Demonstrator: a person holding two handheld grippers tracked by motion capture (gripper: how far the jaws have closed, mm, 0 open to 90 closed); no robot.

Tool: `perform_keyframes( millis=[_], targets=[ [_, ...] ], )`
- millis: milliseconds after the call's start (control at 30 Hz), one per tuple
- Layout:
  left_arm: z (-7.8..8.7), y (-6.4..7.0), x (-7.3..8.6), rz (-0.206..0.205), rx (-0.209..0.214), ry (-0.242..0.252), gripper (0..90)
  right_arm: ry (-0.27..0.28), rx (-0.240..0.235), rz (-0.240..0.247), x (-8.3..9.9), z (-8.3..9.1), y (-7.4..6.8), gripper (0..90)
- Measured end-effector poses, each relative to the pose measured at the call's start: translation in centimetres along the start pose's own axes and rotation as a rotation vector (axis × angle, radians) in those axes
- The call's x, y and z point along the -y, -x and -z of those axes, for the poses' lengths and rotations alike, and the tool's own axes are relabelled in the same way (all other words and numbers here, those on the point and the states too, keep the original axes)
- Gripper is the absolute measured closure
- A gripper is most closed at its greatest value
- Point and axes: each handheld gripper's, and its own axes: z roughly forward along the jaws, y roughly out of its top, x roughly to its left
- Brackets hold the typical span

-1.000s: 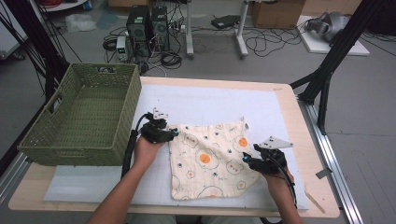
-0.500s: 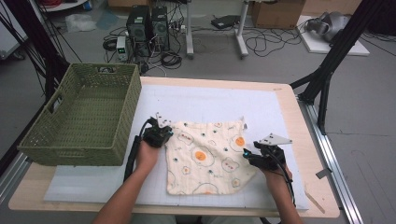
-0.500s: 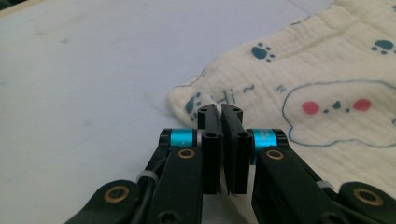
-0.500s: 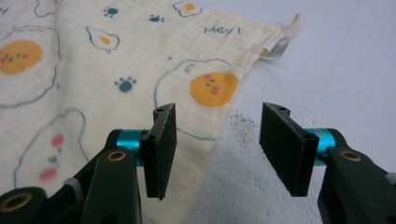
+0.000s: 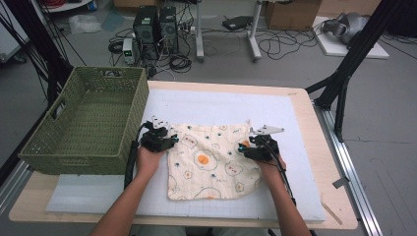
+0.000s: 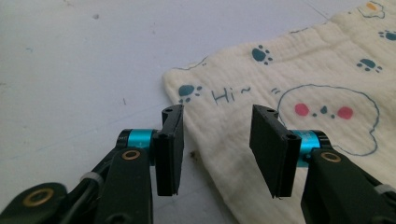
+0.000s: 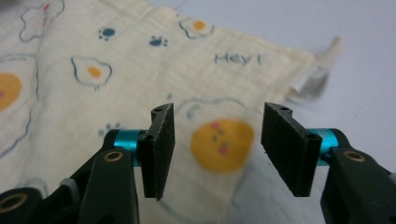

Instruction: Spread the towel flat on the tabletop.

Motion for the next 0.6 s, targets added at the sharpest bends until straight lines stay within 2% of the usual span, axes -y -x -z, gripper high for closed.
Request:
perform_keyframes(
  millis=[67, 133, 167, 200, 233, 267, 333, 367, 400, 467, 500, 600],
  targets=[
    [0.2, -0.1, 0.1, 0.005, -0.001, 0.003, 54.1, -0.023, 0.018, 0.009, -0.7, -1.2, 0.2, 44.2],
    [0.5, -0.4, 0.2, 0.005, -0.003, 0.002, 53.8, -0.033, 0.031, 0.003, -1.0, -2.2, 0.6, 52.2],
    [0.6, -0.4, 0.3, 0.009, -0.004, 0.003, 53.6, -0.029, 0.036, -0.005, -1.2, -2.4, 0.8, 65.7],
    [0.8, -0.6, 0.4, 0.009, -0.003, 0.001, 53.4, -0.038, 0.021, -0.005, -1.5, -2.5, 1.1, 79.6],
    [0.9, -0.6, 0.5, 0.007, -0.004, -0.002, 53.1, -0.047, 0.025, 0.007, -1.7, -2.6, 1.3, 85.9],
    [1.0, -0.7, 0.6, 0.011, -0.003, -0.003, 53.0, -0.057, 0.057, 0.021, -2.0, -2.7, 1.5, 86.5],
    [1.3, -0.8, 0.7, 0.01, -0.006, 0.0, 53.0, -0.071, 0.18, 0.022, -2.3, -2.8, 1.9, 87.0],
    [1.4, -0.8, 0.8, 0.01, -0.007, 0.004, 53.2, -0.059, 0.22, 0.002, -2.4, -2.8, 2.3, 89.3],
    [1.5, -0.7, 0.8, 0.013, -0.002, 0.009, 53.3, -0.037, 0.25, -0.033, -2.4, -2.6, 2.7, 84.6],
    [1.6, -0.6, 0.8, 0.005, 0.015, 0.007, 53.9, 0.003, 0.238, -0.108, -2.2, -2.4, 3.3, 75.2],
    [1.5, -0.5, 0.8, 0.002, 0.023, 0.006, 54.0, 0.009, 0.23, -0.12, -2.1, -2.2, 3.4, 72.9],
    [1.2, 0.0, 0.8, 0.014, 0.059, -0.006, 53.3, 0.015, 0.192, -0.102, -2.3, -1.4, 3.2, 66.2]
  ],
)
